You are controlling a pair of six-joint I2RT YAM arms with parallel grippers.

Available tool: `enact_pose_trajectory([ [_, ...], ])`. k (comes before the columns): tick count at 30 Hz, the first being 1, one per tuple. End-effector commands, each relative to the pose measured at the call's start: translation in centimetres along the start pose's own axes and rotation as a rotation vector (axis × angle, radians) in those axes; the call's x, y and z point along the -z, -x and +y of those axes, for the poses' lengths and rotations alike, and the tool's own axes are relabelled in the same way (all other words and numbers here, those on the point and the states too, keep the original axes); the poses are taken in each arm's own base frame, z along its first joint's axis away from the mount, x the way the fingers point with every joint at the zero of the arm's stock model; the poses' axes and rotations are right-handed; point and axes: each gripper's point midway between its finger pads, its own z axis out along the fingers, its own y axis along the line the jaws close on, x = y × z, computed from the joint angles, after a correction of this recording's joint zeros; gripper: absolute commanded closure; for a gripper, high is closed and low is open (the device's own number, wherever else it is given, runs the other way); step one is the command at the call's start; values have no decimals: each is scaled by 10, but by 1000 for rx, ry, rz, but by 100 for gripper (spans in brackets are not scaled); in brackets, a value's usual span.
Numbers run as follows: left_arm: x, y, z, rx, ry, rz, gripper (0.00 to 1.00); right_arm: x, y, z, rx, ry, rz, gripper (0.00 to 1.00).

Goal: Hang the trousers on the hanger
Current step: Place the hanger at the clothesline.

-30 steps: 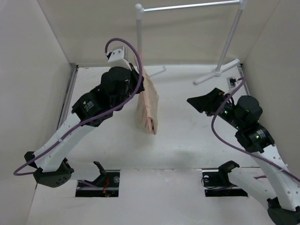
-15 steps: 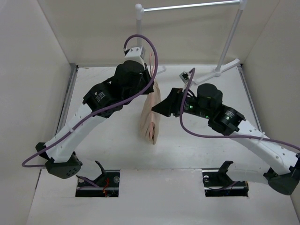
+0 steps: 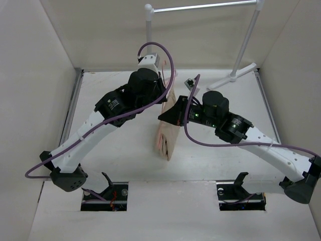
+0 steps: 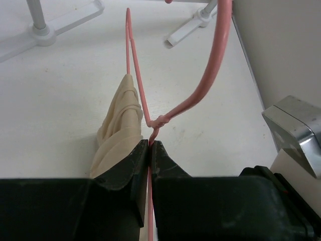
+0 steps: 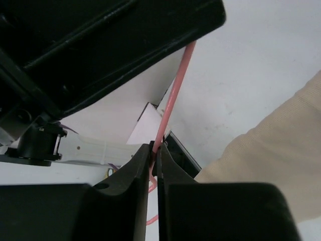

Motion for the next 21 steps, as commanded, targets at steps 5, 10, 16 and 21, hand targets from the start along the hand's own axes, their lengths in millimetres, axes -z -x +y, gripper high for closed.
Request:
enact_pose_trajectory([
  [5,19,45,-13,84,-99,-145,85,11,36,31,20,84,-142,97],
  [10,27,60,-10,113,-129,-190,61,21,71,33,14,87,-219,99],
  [16,50,87,-21,149,-246,-277,41,19,110,29,22,92,-284,100],
  [21,69,106,-7,173,-244,-340,30,20,152,14,46,61,-349,100],
])
